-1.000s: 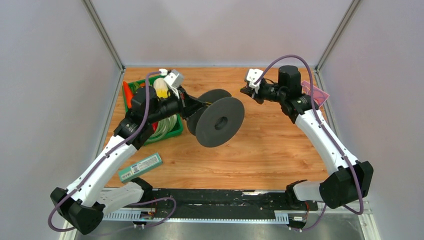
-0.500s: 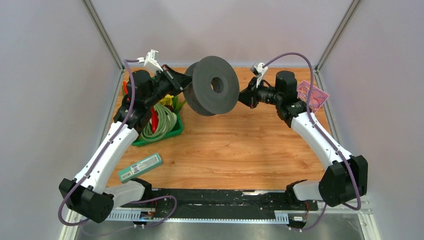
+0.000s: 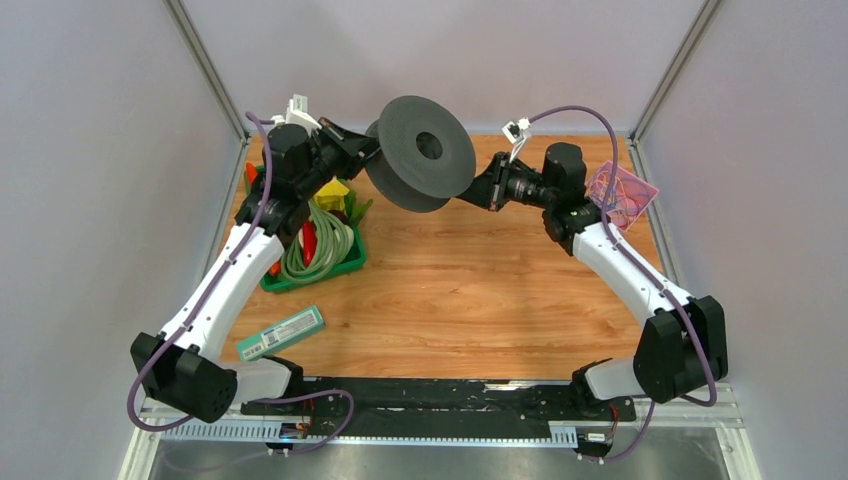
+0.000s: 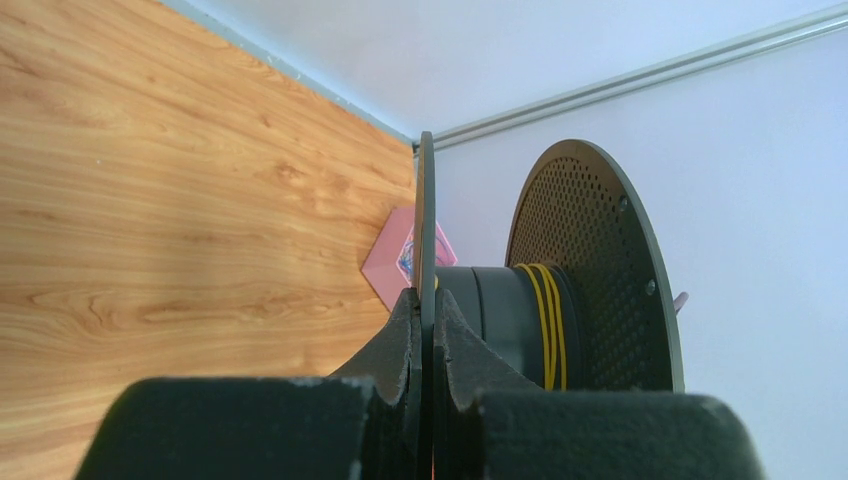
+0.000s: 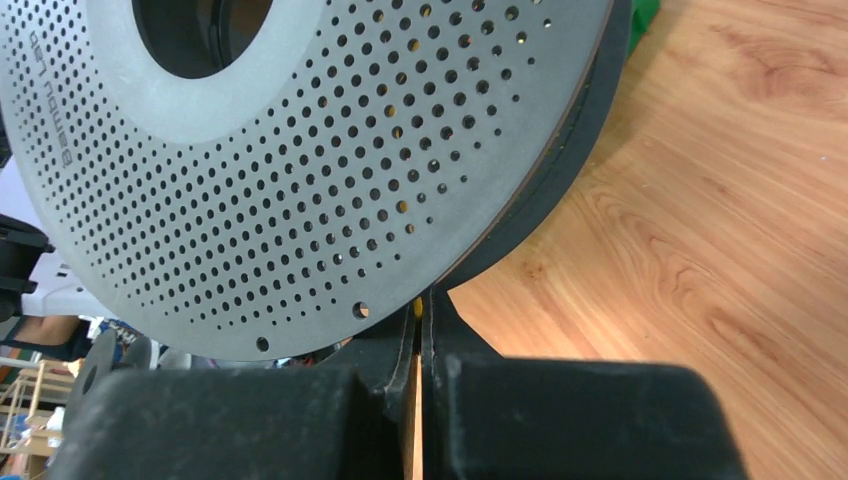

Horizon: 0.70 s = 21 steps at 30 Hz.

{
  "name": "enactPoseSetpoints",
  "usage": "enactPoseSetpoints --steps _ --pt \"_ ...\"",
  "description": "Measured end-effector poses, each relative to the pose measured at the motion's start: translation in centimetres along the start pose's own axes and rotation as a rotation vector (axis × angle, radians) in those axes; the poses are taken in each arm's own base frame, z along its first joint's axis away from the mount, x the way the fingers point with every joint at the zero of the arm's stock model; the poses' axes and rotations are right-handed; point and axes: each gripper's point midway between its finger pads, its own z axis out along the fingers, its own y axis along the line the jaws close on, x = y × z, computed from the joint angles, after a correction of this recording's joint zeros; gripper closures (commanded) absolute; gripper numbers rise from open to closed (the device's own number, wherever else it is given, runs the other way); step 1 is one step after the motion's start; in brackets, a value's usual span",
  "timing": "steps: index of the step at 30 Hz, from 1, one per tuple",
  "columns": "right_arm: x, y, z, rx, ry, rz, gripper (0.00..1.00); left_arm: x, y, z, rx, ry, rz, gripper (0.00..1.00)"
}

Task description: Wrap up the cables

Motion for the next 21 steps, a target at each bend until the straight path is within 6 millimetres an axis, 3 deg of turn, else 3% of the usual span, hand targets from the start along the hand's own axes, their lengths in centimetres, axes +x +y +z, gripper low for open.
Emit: enactPoseSetpoints --steps 8,15,21 --pt "-0.2 0.6 -0.1 -0.023 0.011 0.007 1.0 -0.6 -0.9 0.1 0.059 0.0 0.049 1.0" --pt "-4.2 0.2 -0.4 -0.022 -0.05 -0.047 0.98 -1.9 -5.7 -0.5 0.302 -0.034 0.19 1.0" --pt "-7.1 2.1 -0.5 -0.064 -0.088 -0.115 0.9 -3.3 -8.9 -1.5 0.416 -0.071 0.24 1.0"
